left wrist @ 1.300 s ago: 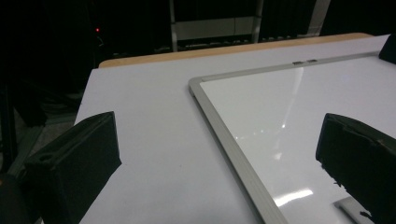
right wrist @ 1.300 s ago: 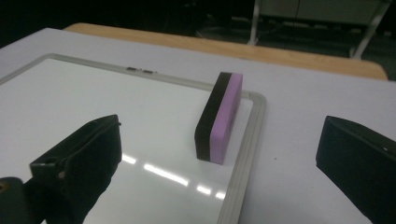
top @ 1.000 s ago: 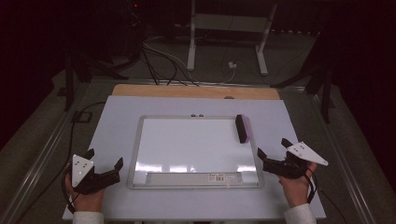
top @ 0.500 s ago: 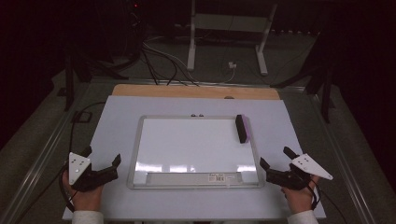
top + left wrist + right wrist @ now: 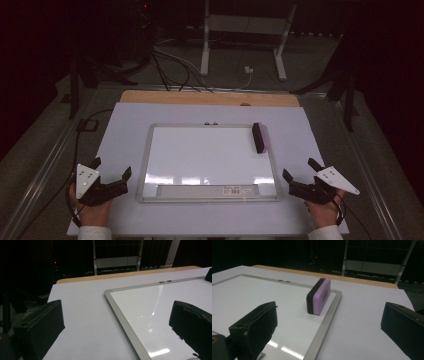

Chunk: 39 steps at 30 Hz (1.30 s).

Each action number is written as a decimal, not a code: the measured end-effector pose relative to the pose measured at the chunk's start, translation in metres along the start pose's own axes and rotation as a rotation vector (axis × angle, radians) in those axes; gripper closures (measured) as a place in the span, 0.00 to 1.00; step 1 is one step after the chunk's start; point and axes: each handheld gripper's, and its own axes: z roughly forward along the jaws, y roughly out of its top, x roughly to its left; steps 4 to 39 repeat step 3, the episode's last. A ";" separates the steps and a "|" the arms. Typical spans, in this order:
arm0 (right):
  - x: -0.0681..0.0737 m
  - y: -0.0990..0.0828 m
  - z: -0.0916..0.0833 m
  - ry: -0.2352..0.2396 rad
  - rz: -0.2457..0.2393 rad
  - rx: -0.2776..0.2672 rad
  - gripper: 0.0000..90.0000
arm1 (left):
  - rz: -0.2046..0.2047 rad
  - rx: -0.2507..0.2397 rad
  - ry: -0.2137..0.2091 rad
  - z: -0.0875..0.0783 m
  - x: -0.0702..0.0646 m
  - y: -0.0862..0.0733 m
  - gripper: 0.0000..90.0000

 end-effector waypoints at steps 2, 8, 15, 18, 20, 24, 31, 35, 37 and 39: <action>-0.001 -0.001 0.001 -0.002 0.001 0.005 0.01 | -0.001 0.001 0.002 0.000 0.000 0.000 0.01; -0.002 -0.002 0.002 -0.002 0.001 0.007 0.01 | -0.002 0.002 0.003 0.000 0.000 0.000 0.01; -0.002 -0.002 0.002 -0.002 0.001 0.007 0.01 | -0.002 0.002 0.003 0.000 0.000 0.000 0.01; -0.002 -0.002 0.002 -0.002 0.001 0.007 0.01 | -0.002 0.002 0.003 0.000 0.000 0.000 0.01; -0.002 -0.002 0.002 -0.002 0.001 0.007 0.01 | -0.002 0.002 0.003 0.000 0.000 0.000 0.01; -0.002 -0.002 0.002 -0.002 0.001 0.007 0.01 | -0.002 0.002 0.003 0.000 0.000 0.000 0.01; -0.002 -0.002 0.002 -0.002 0.001 0.007 0.01 | -0.002 0.002 0.003 0.000 0.000 0.000 0.01; -0.002 -0.002 0.002 -0.002 0.001 0.007 0.01 | -0.002 0.002 0.003 0.000 0.000 0.000 0.01; -0.002 -0.002 0.002 -0.002 0.001 0.007 0.01 | -0.002 0.002 0.003 0.000 0.000 0.000 0.01; -0.002 -0.002 0.002 -0.002 0.001 0.007 0.01 | -0.002 0.002 0.003 0.000 0.000 0.000 0.01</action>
